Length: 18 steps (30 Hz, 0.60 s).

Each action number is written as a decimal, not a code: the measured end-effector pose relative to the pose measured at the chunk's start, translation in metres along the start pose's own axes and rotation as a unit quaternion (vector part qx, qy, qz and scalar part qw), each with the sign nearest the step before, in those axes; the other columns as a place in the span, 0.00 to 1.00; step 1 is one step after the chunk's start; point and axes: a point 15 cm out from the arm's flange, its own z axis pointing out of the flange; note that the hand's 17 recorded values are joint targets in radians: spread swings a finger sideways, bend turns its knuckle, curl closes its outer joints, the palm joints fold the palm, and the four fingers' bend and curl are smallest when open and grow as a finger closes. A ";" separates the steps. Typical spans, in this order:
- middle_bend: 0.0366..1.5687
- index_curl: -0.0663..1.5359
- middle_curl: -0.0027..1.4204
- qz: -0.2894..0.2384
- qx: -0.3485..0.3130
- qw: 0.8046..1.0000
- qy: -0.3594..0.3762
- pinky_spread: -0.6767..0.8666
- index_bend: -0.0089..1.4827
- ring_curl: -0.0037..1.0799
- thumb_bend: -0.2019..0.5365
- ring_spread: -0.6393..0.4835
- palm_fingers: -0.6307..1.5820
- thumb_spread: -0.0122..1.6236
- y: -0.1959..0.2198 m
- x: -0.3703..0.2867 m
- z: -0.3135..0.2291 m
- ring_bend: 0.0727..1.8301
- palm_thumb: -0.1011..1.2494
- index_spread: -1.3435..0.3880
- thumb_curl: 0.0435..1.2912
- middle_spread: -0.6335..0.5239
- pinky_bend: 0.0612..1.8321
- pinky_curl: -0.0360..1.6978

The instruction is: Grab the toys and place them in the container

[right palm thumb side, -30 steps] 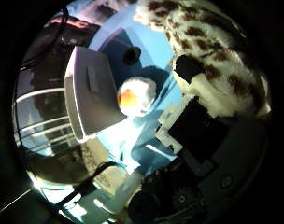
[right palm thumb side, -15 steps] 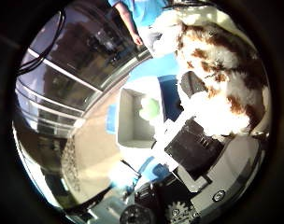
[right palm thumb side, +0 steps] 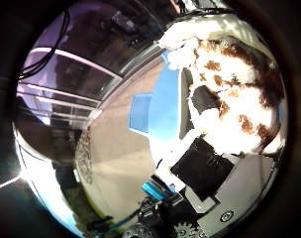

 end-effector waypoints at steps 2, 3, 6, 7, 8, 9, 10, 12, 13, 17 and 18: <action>0.80 0.03 0.79 0.001 0.000 1.000 -0.001 0.50 0.77 0.78 0.24 0.45 0.63 0.71 -0.003 -0.001 0.006 0.83 0.71 0.29 0.51 0.35 0.97 0.35; 0.79 0.04 0.79 0.002 0.000 1.000 -0.002 0.50 0.79 0.78 0.24 0.46 0.63 0.72 -0.006 -0.002 0.012 0.82 0.71 0.30 0.50 0.35 0.96 0.35; 0.73 0.05 0.72 0.006 -0.004 1.000 -0.010 0.54 0.81 0.71 0.21 0.50 0.65 0.73 -0.006 -0.004 0.020 0.76 0.65 0.37 0.46 0.38 0.90 0.34; 0.70 0.05 0.70 0.009 -0.007 1.000 -0.014 0.55 0.80 0.70 0.21 0.51 0.64 0.74 -0.005 -0.003 0.021 0.75 0.64 0.38 0.45 0.38 0.88 0.33; 0.59 0.04 0.66 0.011 -0.010 1.000 -0.019 0.58 0.71 0.68 0.20 0.55 0.49 0.74 -0.003 -0.002 0.021 0.72 0.60 0.44 0.43 0.39 0.87 0.34; 0.56 0.04 0.64 0.012 -0.012 1.000 -0.022 0.59 0.68 0.68 0.21 0.57 0.46 0.74 -0.002 -0.002 0.021 0.72 0.59 0.46 0.42 0.40 0.88 0.34; 0.43 0.05 0.59 0.013 -0.018 0.999 -0.026 0.62 0.64 0.64 0.20 0.63 0.27 0.74 0.001 -0.001 0.022 0.63 0.56 0.50 0.41 0.43 0.86 0.33; 0.35 0.06 0.52 0.008 -0.027 0.999 -0.029 0.64 0.62 0.56 0.21 0.70 0.19 0.74 0.006 0.000 0.022 0.53 0.54 0.55 0.39 0.47 0.79 0.31; 0.30 0.06 0.48 0.005 -0.026 0.999 -0.029 0.66 0.59 0.50 0.21 0.73 0.18 0.74 0.006 0.000 0.021 0.47 0.53 0.56 0.37 0.50 0.75 0.28; 0.16 0.07 0.37 -0.003 -0.017 0.999 -0.028 0.70 0.43 0.36 0.22 0.81 0.22 0.73 0.006 0.006 0.012 0.35 0.49 0.57 0.32 0.58 0.63 0.21; 0.15 0.07 0.36 -0.003 -0.016 0.999 -0.028 0.71 0.42 0.35 0.22 0.82 0.23 0.73 0.006 0.007 0.010 0.34 0.49 0.57 0.32 0.58 0.63 0.21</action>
